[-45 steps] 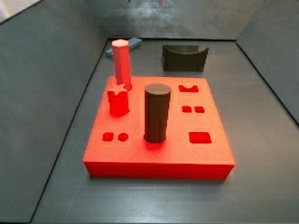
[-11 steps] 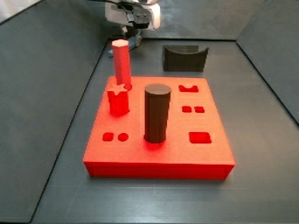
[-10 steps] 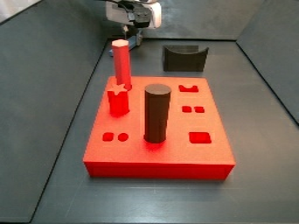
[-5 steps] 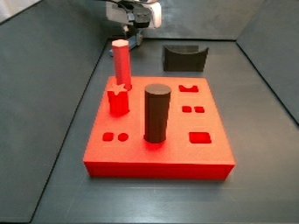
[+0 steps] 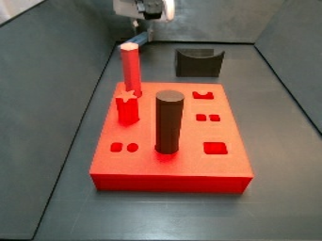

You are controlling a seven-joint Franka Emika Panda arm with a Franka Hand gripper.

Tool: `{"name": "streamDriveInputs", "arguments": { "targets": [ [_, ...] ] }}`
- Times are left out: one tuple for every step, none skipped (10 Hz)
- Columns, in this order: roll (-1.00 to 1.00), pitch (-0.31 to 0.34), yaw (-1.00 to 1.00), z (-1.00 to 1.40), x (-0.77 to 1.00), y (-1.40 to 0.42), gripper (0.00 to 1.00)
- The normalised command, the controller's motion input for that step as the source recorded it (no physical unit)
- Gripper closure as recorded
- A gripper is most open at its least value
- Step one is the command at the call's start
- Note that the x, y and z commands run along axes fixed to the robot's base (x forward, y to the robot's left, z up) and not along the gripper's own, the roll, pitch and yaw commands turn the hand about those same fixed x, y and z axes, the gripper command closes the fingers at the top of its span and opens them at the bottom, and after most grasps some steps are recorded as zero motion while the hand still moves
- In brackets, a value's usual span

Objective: Pick up the double-square object. Move up. Rotate the double-square object. Place the double-square object on the fixture. Regrasp the double-square object. Move to above the board. Insert the double-square object.
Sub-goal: Move up, then rotate the double-square object.

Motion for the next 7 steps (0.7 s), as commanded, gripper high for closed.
{"name": "streamDriveInputs", "arguments": {
  "targets": [
    [0.05,0.093,-0.03,0.45,-0.04,-0.02,1.0],
    [0.06,0.129,-0.02,0.29,-0.01,-0.01,1.0],
    [0.0,0.0,0.0,0.49,0.08,-1.0,1.0],
    [0.02,-0.002,0.01,0.46,0.08,-1.0,1.0],
    [0.06,0.016,0.02,0.43,0.06,-1.0,1.0],
    [0.09,0.044,0.02,0.41,0.04,-1.0,1.0],
    [0.09,0.062,0.02,0.39,0.04,-1.0,1.0]
  ]
}}
